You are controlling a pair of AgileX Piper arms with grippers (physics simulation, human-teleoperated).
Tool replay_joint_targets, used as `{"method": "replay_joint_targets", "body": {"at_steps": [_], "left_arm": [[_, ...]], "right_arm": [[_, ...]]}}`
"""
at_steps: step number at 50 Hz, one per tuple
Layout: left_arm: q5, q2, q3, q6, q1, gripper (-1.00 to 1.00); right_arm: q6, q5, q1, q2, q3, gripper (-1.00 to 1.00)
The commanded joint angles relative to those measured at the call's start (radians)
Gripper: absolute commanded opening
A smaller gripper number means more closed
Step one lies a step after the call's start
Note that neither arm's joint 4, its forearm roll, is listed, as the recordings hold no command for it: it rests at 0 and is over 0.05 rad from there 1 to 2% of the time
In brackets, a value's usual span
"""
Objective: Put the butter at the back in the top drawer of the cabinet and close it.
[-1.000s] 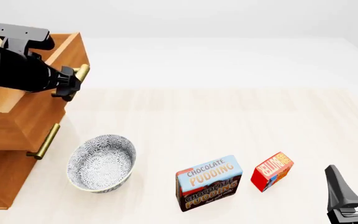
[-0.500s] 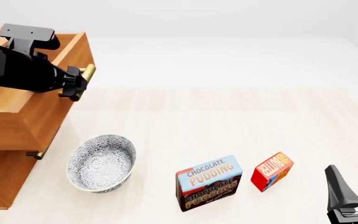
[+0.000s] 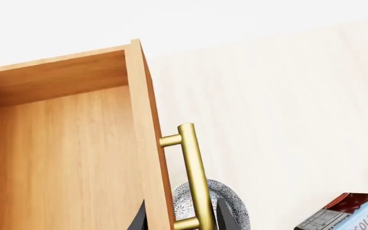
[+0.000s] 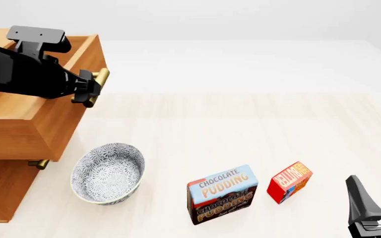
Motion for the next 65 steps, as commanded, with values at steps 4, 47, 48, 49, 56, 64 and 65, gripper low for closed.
{"method": "replay_joint_targets", "body": {"at_steps": [4, 47, 48, 49, 56, 64, 65], "left_arm": [[0.048, -0.058, 0.072, 0.114, -0.102, 1.0], [0.043, -0.081, 0.07, 0.121, -0.175, 1.0], [0.044, -0.082, 0.07, 0.121, -0.176, 1.0], [0.044, -0.082, 0.07, 0.121, -0.176, 1.0], [0.043, -0.082, 0.064, 0.117, -0.187, 1.0], [0.057, -0.095, 0.051, 0.12, -0.191, 1.0], [0.06, -0.098, 0.048, 0.122, -0.19, 1.0]], "right_arm": [[0.0, 0.0, 0.0, 0.0, 0.0, 1.0], [0.0, 0.0, 0.0, 0.0, 0.0, 1.0], [0.0, 0.0, 0.0, 0.0, 0.0, 1.0], [0.0, 0.0, 0.0, 0.0, 0.0, 1.0], [0.0, 0.0, 0.0, 0.0, 0.0, 1.0], [0.0, 0.0, 0.0, 0.0, 0.0, 1.0], [0.0, 0.0, 0.0, 0.0, 0.0, 1.0]]}}
